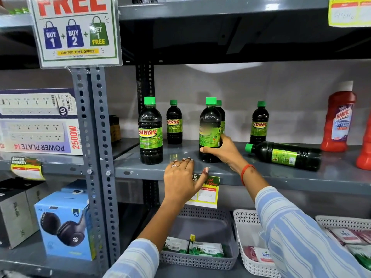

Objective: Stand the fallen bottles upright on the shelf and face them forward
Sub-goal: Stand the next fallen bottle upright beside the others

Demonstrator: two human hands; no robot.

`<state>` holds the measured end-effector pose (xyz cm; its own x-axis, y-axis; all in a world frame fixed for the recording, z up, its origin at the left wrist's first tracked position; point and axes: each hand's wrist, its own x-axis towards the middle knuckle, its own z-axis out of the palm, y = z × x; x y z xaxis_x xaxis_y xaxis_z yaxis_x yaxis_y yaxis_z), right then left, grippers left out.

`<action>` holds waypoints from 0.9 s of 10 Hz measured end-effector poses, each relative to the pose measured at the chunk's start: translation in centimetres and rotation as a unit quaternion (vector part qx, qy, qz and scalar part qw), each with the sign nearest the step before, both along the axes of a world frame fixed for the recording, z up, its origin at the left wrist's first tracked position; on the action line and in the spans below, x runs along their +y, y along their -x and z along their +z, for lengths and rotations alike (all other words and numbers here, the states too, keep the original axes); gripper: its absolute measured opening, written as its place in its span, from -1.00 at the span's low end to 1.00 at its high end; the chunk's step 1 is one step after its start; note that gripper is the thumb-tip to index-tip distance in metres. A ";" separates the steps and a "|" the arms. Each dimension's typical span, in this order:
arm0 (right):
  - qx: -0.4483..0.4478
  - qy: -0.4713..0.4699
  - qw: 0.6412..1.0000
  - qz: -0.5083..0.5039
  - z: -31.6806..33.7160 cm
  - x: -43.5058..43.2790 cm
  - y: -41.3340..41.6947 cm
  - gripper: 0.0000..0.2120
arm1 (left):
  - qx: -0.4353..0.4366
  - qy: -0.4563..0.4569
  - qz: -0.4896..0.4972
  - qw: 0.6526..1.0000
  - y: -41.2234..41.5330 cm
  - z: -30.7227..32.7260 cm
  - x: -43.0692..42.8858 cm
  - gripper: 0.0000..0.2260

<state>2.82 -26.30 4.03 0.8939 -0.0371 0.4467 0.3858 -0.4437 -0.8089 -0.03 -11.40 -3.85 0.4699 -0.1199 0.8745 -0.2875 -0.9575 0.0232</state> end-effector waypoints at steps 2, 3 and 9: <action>0.019 -0.051 0.998 0.045 0.1 -0.1 0.5 -0.55 | 0.010 0.001 -0.004 1.000 0.1 0.0 -0.1 -0.45; 0.020 -0.063 0.996 0.058 0.1 -0.1 0.5 -0.61 | 0.011 -0.002 -0.004 1.000 0.0 0.0 -0.1 -0.44; 0.038 -0.139 0.981 0.130 -0.1 -0.1 2.7 -0.59 | 0.027 0.022 -0.013 0.999 0.3 0.2 -1.0 -0.29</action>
